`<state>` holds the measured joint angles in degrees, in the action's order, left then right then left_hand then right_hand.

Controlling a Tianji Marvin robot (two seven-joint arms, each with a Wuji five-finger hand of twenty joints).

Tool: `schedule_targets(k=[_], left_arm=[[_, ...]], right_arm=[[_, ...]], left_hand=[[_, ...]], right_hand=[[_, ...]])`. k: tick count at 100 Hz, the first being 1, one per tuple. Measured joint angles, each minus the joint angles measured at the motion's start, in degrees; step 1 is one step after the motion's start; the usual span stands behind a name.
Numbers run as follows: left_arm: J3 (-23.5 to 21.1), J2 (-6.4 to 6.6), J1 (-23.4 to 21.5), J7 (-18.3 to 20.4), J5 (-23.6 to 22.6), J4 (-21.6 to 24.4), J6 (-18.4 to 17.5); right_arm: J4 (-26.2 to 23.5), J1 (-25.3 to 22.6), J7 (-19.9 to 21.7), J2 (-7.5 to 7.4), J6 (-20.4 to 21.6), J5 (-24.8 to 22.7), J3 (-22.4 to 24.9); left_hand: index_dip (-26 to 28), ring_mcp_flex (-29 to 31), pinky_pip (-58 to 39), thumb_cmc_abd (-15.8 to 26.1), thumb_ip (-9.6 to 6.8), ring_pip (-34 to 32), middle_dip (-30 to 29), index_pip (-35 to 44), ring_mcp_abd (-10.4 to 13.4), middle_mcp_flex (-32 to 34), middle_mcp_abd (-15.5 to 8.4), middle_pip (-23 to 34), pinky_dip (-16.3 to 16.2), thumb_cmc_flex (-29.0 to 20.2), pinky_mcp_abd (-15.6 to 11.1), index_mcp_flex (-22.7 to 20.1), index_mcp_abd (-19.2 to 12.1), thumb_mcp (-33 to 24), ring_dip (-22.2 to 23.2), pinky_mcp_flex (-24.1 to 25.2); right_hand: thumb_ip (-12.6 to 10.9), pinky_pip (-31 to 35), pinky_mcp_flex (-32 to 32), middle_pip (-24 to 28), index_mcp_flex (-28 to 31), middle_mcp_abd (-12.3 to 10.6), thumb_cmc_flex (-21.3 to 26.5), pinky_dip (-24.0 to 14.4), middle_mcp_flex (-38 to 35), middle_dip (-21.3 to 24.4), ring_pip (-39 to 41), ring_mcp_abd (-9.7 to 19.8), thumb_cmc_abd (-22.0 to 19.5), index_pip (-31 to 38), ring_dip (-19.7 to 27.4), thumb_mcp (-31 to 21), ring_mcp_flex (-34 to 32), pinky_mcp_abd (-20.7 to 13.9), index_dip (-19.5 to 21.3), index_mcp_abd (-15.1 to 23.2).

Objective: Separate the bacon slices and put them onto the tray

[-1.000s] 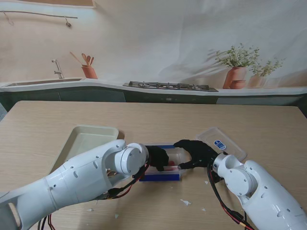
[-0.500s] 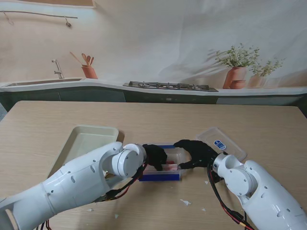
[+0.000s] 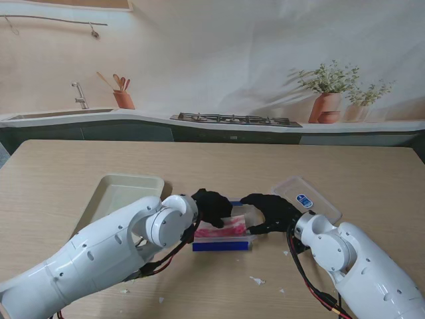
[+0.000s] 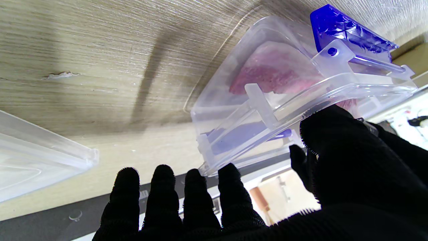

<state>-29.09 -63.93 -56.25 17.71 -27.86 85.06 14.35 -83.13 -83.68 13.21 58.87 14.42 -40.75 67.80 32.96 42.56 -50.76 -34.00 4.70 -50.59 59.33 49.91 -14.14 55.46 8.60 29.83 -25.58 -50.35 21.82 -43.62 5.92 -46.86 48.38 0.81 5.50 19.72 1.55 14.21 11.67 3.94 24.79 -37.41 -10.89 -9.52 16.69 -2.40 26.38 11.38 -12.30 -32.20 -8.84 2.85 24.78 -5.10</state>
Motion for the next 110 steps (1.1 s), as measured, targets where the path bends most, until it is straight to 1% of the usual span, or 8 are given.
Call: schedule_targets(k=[9, 28, 35, 47, 59, 87, 97, 110], left_arm=[[-0.7, -0.01, -0.6, -1.0, -2.0, 0.3, -2.0], [-3.2, 0.09, -1.9, -1.5, -3.2, 1.3, -4.7], [-4.7, 0.26, -2.8, -1.5, -4.3, 2.1, -6.0], [-7.2, 0.78, -4.2, -1.3, -4.4, 4.0, -6.9], [-11.1, 1.28, -6.2, -0.6, -6.1, 6.1, -9.4], [-23.6, 3.20, -12.4, 5.5, -10.4, 12.9, -16.3], [-28.1, 3.85, -13.9, 7.9, -12.3, 14.2, -19.3], [-34.1, 4.62, -15.6, 11.7, -13.6, 14.9, -21.2]], right_arm=[[0.0, 0.0, 0.0, 0.00, 0.0, 0.0, 0.0], [0.0, 0.0, 0.0, 0.01, 0.0, 0.1, 0.0], [0.0, 0.0, 0.0, 0.01, 0.0, 0.2, 0.0], [0.0, 0.0, 0.0, 0.01, -0.1, 0.2, 0.0], [0.0, 0.0, 0.0, 0.01, -0.1, 0.2, 0.0], [0.0, 0.0, -0.1, 0.02, -0.1, 0.1, 0.0], [0.0, 0.0, -0.1, 0.02, -0.1, 0.1, 0.0], [0.0, 0.0, -0.1, 0.02, -0.1, 0.1, 0.0]], left_hand=[[0.6, 0.1, -1.3, -0.1, 0.01, -0.1, 0.6, 0.6, 0.0, 0.0, 0.1, 0.0, -0.1, 0.0, 0.0, 0.5, 0.2, -0.3, 0.6, -1.0], [1.6, 0.8, -2.3, -0.7, 0.02, -0.2, 0.6, 1.3, -0.2, 0.5, 0.7, 0.1, -0.8, 0.0, 0.0, 0.5, 0.6, -1.3, 0.7, -2.8], [1.9, 0.9, -2.3, -1.0, 0.02, -0.2, 0.8, 1.3, -0.6, 0.6, 0.9, 0.1, -1.3, 0.0, 0.1, 0.5, 0.9, -1.7, 1.3, -3.7], [2.0, 3.1, -2.4, -1.7, 0.03, -0.3, 1.2, 1.4, -0.7, 1.3, 1.3, 0.1, -1.4, 0.1, 2.2, 0.5, 1.2, -2.4, 1.4, -6.3], [2.0, 3.7, -2.4, -1.9, 0.03, -0.3, 1.2, 1.5, -0.7, 1.7, 1.4, 0.1, -1.4, 0.1, 2.3, 0.5, 1.2, -2.5, 1.4, -7.2], [2.6, 3.7, -2.4, -2.2, 0.03, -0.2, 2.0, 2.0, -0.7, 1.8, 1.4, 0.1, -1.4, 0.1, 2.3, 0.5, 1.2, -2.5, 2.1, -7.8], [2.7, 3.7, -2.4, -2.2, 0.03, -0.2, 2.0, 2.0, -0.7, 1.8, 1.4, 0.1, -1.4, 0.1, 2.3, 0.5, 1.2, -2.5, 2.7, -8.4], [3.1, 3.7, -2.4, -2.2, 0.04, -0.1, 2.1, 2.0, -0.7, 1.8, 1.4, 0.1, -1.4, 0.1, 2.3, 0.5, 1.2, -2.5, 2.8, -8.4]], right_hand=[[0.0, 0.0, 0.0, 0.0, 0.0, 0.0, 0.0, 0.0, 0.0, 0.0, 0.0, 0.0, 0.0, 0.0, 0.0, 0.0, 0.0, 0.0, 0.0, 0.0], [0.0, 0.0, 0.0, 0.0, 0.0, 0.0, 0.0, 0.0, 0.0, 0.0, 0.0, 0.0, 0.0, 0.0, 0.0, 0.0, 0.0, 0.0, 0.0, 0.0], [0.0, 0.0, 0.0, 0.0, 0.0, 0.0, 0.0, 0.0, 0.0, 0.0, 0.0, 0.0, 0.0, 0.0, 0.0, 0.0, 0.0, 0.0, 0.0, 0.0], [0.0, 0.0, 0.0, 0.0, 0.0, 0.0, 0.0, 0.0, 0.0, 0.0, 0.0, 0.0, 0.0, 0.0, 0.0, 0.0, 0.0, 0.0, 0.0, 0.0], [0.0, 0.0, 0.0, 0.0, 0.0, 0.0, 0.0, 0.0, 0.0, 0.0, 0.0, 0.0, 0.0, 0.0, 0.0, 0.0, 0.0, 0.0, 0.0, 0.0], [0.0, 0.0, 0.0, 0.0, 0.0, 0.0, 0.0, 0.0, 0.0, 0.0, 0.0, 0.0, 0.0, 0.0, 0.0, 0.0, 0.0, 0.0, 0.0, 0.0], [0.0, 0.0, 0.0, 0.0, 0.0, 0.0, 0.0, 0.0, 0.0, 0.0, 0.0, 0.0, 0.0, 0.0, 0.0, 0.0, 0.0, 0.0, 0.0, 0.0], [0.0, 0.0, 0.0, 0.0, 0.0, 0.0, 0.0, 0.0, 0.0, 0.0, 0.0, 0.0, 0.0, 0.0, 0.0, 0.0, 0.0, 0.0, 0.0, 0.0]])
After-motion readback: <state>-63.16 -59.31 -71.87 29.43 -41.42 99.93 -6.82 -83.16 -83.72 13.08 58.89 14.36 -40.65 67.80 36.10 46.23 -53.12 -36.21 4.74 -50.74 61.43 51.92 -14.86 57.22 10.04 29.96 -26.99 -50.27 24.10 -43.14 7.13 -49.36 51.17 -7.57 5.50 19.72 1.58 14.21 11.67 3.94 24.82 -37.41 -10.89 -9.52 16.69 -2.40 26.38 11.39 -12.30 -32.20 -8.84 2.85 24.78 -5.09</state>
